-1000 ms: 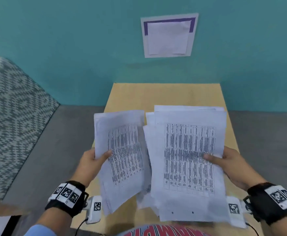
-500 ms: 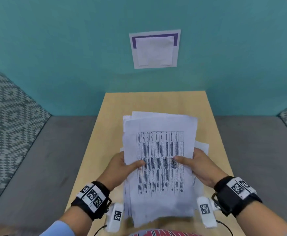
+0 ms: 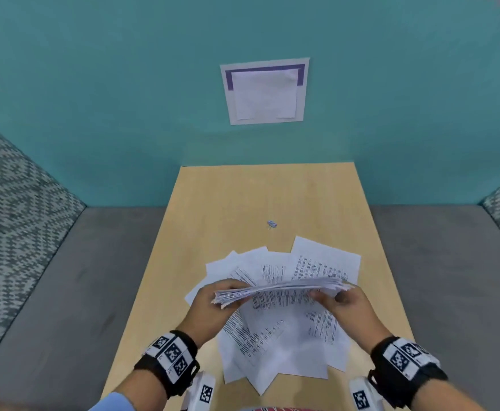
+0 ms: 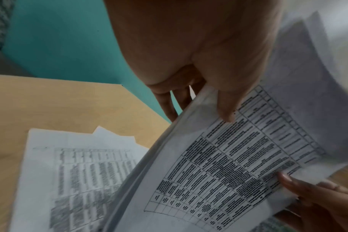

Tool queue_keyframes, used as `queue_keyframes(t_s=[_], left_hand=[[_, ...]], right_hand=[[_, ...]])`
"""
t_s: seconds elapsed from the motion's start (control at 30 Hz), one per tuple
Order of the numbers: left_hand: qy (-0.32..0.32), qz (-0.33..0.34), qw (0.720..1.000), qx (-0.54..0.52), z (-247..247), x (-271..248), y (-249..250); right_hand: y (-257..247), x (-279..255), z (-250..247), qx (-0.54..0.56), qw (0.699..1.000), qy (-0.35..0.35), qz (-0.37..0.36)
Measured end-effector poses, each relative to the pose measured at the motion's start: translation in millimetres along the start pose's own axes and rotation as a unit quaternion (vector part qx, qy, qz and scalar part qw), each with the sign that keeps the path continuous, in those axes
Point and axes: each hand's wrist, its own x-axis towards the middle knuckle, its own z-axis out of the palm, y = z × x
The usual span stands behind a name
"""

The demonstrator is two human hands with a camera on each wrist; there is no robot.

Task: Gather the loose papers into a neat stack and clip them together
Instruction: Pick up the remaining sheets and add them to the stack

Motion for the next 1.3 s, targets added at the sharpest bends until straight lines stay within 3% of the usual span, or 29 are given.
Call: queue_keyframes(t_s=[0.17,0.37,0.47,0.57,0.67,0.73,0.8,0.87,0.97,1.03,1.1,1.13,1.23,1.3], left_hand=[[0.034,0.0,0.995,-0.091,-3,0,23],[-0.05,-0.015,0.998,-0.036,7,-2,12],[-0.027,-0.022,0.999,-0.035,12,-1,11],[0.025,-0.041,0.993,-0.111,10,-2,23],[0.023,-0.002,0.995,-0.093,6,-3,37],[0.001,0.016,0.998,-0.058,3,-2,36],[0.025,0.026,0.999,-0.037,0,-2,35],[0.069,0.077,0.995,0.006,-6,-1,36],[0.098,0.211,0.958,0.169,-16,0,62],[0.054,0.287,0.887,0.358,-16,3,83],[-0.043,0.249,0.826,0.504,-3,5,98],[-0.08,0.22,0.81,0.538,6,5,100],[-0.106,0.188,0.775,0.594,23,5,98],[-0.099,0.177,0.778,0.595,19,5,101]], right_hand=[[-16,1,-7,0.108,0.994,0.014,-0.022],[-3,-3,4,0.062,0.996,-0.066,0.016],[-9,2,14,0.09,0.995,-0.037,0.023],[-22,-1,15,0.106,0.994,-0.003,-0.007],[-21,-1,14,0.128,0.991,0.02,-0.021],[-15,2,13,0.094,0.995,-0.001,-0.043],[-13,3,11,0.049,0.997,-0.02,-0.048],[-15,7,9,0.059,0.997,-0.022,-0.046],[-18,11,12,0.072,0.996,-0.037,-0.048],[-19,13,15,0.041,0.997,-0.046,-0.05],[-23,11,19,-0.008,0.995,-0.069,-0.072],[-26,9,22,-0.024,0.992,-0.088,-0.09],[-31,6,28,-0.049,0.983,-0.121,-0.125],[-24,8,25,-0.049,0.989,-0.082,-0.11]])
